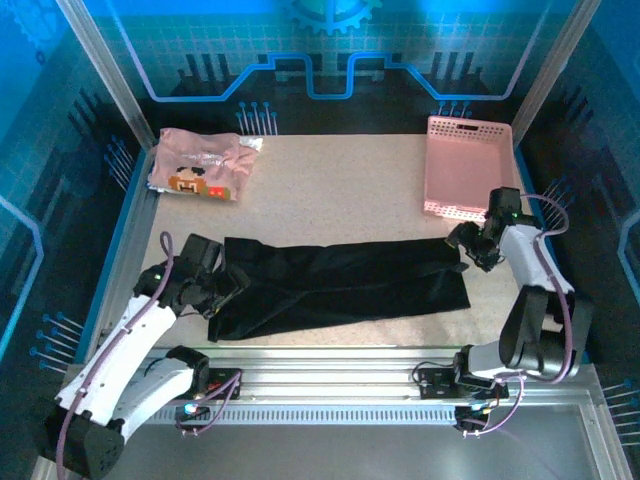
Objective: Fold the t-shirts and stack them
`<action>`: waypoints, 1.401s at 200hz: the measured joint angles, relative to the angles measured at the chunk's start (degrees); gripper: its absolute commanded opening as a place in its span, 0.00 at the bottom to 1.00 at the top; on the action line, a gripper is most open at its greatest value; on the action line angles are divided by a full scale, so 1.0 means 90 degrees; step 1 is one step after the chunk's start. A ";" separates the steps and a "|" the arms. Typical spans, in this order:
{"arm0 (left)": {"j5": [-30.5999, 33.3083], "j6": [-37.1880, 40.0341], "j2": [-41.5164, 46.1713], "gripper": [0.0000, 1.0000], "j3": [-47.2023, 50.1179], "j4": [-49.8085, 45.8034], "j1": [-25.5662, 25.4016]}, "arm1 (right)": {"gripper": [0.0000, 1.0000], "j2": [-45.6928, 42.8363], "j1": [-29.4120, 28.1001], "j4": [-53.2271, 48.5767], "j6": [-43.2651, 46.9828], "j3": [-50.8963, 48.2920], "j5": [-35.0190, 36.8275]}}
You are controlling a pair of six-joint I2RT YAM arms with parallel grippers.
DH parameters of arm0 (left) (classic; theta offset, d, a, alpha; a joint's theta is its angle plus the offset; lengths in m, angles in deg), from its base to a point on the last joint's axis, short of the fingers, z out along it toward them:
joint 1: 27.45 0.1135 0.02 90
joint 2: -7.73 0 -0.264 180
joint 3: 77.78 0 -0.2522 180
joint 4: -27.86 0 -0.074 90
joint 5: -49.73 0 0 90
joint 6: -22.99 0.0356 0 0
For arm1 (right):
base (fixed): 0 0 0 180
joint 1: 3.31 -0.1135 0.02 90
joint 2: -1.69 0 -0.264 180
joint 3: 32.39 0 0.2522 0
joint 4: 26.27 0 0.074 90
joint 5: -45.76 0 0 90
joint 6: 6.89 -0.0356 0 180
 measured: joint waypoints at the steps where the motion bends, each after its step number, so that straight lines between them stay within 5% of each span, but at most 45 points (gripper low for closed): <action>1: 0.0005 0.0002 -0.0012 0.73 -0.0036 0.0017 0.0000 | 0.77 -0.0019 -0.0015 0.0007 0.0002 0.0000 -0.0007; 42: -0.0294 0.0517 -0.1382 0.74 -0.0374 0.0765 0.0000 | 0.79 -0.0160 -0.1875 0.0576 0.0214 0.0051 -0.1112; 79: -0.0585 0.1064 -0.2982 0.62 -0.0746 0.0797 0.0002 | 0.79 0.0726 -0.2997 0.0925 0.0347 0.0175 -0.1630; 185: -0.0976 0.1991 -0.4182 0.56 -0.0874 0.1511 -0.0078 | 0.80 0.1083 -0.3211 0.1200 0.0546 0.0172 -0.1668; 280: -0.1508 0.2293 -0.4563 0.21 -0.0950 0.1746 -0.0464 | 0.79 0.1083 -0.3203 0.1200 0.0551 0.0129 -0.1450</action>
